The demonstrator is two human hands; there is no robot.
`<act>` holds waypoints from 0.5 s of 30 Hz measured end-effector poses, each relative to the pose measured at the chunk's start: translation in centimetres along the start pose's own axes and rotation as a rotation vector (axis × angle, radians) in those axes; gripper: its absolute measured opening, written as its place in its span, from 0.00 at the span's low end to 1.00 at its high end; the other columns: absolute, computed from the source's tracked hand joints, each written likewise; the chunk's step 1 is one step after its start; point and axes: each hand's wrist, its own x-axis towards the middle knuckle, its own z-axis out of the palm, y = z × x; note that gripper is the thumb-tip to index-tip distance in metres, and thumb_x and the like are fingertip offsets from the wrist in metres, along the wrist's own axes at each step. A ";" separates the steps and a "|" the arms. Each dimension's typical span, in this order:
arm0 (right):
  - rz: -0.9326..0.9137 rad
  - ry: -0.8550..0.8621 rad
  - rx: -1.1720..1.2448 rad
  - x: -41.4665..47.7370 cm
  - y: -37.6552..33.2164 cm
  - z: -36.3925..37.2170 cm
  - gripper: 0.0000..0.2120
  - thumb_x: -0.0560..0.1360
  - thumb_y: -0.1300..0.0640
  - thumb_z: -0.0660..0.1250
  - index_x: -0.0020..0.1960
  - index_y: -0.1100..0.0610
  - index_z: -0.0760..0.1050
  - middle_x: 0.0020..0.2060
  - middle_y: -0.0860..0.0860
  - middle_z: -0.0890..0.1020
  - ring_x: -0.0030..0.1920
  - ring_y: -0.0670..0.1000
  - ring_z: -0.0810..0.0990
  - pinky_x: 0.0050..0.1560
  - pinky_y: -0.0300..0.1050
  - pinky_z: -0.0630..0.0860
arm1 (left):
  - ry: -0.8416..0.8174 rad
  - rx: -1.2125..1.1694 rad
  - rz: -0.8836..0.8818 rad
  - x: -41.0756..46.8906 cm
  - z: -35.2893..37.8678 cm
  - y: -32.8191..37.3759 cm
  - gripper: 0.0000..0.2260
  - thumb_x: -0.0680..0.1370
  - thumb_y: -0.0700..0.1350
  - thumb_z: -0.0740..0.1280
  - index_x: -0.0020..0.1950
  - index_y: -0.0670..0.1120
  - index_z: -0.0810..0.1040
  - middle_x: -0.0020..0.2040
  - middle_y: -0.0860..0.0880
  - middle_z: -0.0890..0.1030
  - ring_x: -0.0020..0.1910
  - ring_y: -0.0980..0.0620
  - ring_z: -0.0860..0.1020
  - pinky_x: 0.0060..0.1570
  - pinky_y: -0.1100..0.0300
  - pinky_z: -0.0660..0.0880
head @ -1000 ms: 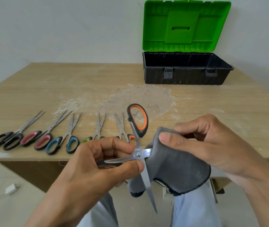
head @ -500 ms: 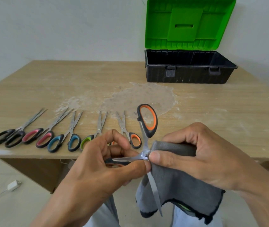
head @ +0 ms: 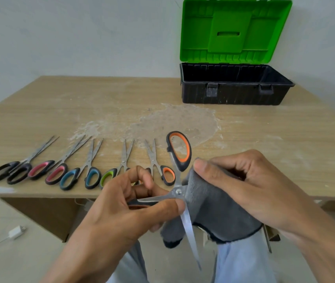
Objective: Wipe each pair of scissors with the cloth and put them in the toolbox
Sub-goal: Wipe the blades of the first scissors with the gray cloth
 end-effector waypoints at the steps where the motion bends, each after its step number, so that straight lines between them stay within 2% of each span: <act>1: 0.015 -0.039 0.012 -0.2 0.2 -0.2 0.27 0.78 0.31 0.66 0.49 0.54 0.88 0.45 0.68 0.85 0.49 0.73 0.83 0.54 0.72 0.78 | -0.002 -0.019 -0.011 0.0 -0.1 0.0 0.20 0.61 0.36 0.79 0.40 0.43 0.69 0.31 0.42 0.77 0.24 0.49 0.69 0.26 0.65 0.70; 2: 0.038 -0.090 0.035 -0.3 0.2 -0.5 0.30 0.78 0.31 0.65 0.51 0.59 0.87 0.47 0.73 0.82 0.49 0.76 0.80 0.53 0.75 0.77 | -0.003 -0.036 -0.021 -0.1 -0.2 0.1 0.21 0.60 0.36 0.79 0.40 0.43 0.68 0.31 0.43 0.77 0.24 0.50 0.69 0.26 0.65 0.70; 4: 0.065 -0.190 0.069 -0.5 0.1 -1.1 0.28 0.75 0.34 0.69 0.53 0.59 0.86 0.49 0.74 0.81 0.49 0.77 0.80 0.52 0.75 0.76 | -0.004 -0.049 -0.028 -0.1 -0.2 0.1 0.21 0.60 0.35 0.80 0.40 0.43 0.68 0.31 0.43 0.78 0.25 0.50 0.69 0.26 0.64 0.69; 6: 0.075 -0.210 0.021 -0.5 0.2 -1.5 0.24 0.71 0.35 0.74 0.51 0.56 0.87 0.44 0.69 0.84 0.42 0.71 0.83 0.43 0.65 0.81 | -0.007 -0.041 -0.018 -0.1 -0.1 0.0 0.21 0.61 0.36 0.79 0.40 0.43 0.67 0.31 0.45 0.77 0.25 0.50 0.69 0.26 0.64 0.70; 8: 0.072 -0.180 -0.018 -0.4 0.4 -1.5 0.22 0.68 0.35 0.76 0.45 0.55 0.87 0.36 0.64 0.83 0.32 0.59 0.79 0.35 0.50 0.75 | -0.011 -0.014 -0.003 -0.2 0.2 0.1 0.21 0.62 0.36 0.79 0.41 0.42 0.67 0.30 0.47 0.77 0.25 0.50 0.69 0.26 0.64 0.70; 10: 0.059 -0.149 -0.012 -0.2 0.4 -1.3 0.17 0.70 0.38 0.79 0.40 0.52 0.88 0.29 0.55 0.80 0.30 0.49 0.75 0.32 0.41 0.70 | -0.009 0.035 0.016 -0.2 0.4 0.3 0.20 0.62 0.38 0.79 0.40 0.43 0.68 0.32 0.46 0.77 0.25 0.51 0.70 0.28 0.65 0.71; 12: 0.061 -0.148 0.056 -0.1 0.1 -0.9 0.10 0.70 0.43 0.80 0.34 0.47 0.87 0.27 0.44 0.81 0.29 0.43 0.76 0.32 0.35 0.70 | -0.003 0.096 0.045 -0.3 0.4 0.4 0.18 0.62 0.40 0.79 0.38 0.46 0.69 0.33 0.45 0.78 0.26 0.51 0.71 0.28 0.65 0.71; 15: 0.093 -0.154 0.151 -0.2 -0.3 -0.6 0.07 0.70 0.48 0.81 0.36 0.49 0.88 0.31 0.47 0.86 0.33 0.43 0.83 0.36 0.35 0.75 | 0.012 0.176 0.077 -0.5 0.5 0.7 0.17 0.62 0.42 0.79 0.33 0.52 0.70 0.33 0.46 0.81 0.26 0.52 0.74 0.29 0.64 0.72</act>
